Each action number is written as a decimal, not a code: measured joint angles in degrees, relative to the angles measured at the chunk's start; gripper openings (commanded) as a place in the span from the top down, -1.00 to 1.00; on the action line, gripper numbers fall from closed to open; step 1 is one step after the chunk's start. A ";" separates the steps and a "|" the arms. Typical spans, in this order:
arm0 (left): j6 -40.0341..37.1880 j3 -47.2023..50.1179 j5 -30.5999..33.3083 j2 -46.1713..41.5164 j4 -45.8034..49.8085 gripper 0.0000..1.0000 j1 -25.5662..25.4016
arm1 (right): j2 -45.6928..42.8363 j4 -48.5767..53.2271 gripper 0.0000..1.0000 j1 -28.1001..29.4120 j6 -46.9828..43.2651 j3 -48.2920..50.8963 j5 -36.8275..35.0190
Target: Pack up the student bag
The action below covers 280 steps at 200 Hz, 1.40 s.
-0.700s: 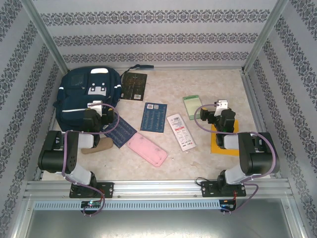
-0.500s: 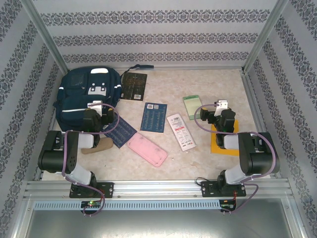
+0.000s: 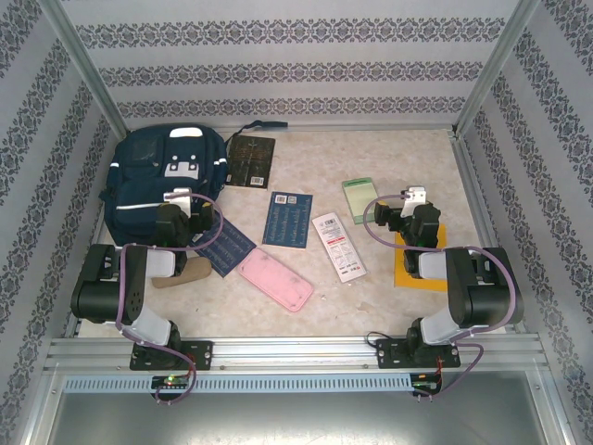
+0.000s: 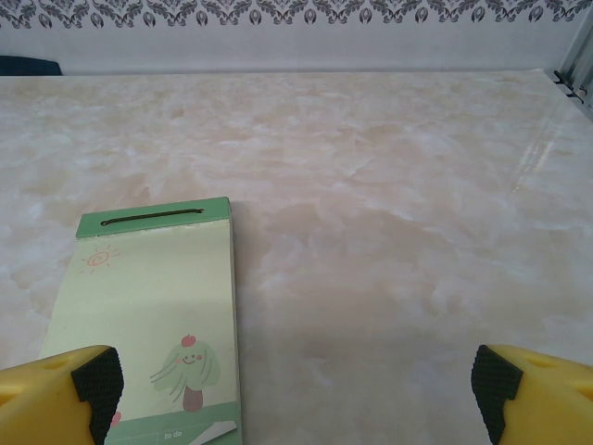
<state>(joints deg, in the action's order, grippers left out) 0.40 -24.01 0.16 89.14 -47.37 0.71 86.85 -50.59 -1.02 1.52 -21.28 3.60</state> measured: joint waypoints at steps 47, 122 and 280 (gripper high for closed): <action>0.00 0.00 0.00 0.00 0.00 -0.99 0.00 | 0.00 0.00 -0.96 0.02 0.00 0.00 0.00; 0.00 0.00 0.00 0.02 0.02 -0.99 0.00 | 0.00 0.00 -0.96 0.02 0.00 0.00 0.00; 16.44 -47.45 2.93 -6.49 60.63 -0.88 0.00 | -23.43 23.54 -0.96 -2.78 23.82 -7.39 -12.72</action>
<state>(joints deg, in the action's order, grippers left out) 16.84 -71.46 3.09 82.65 13.26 0.71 63.42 -27.05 -3.79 25.34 -28.67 -9.13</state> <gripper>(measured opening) 0.975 0.982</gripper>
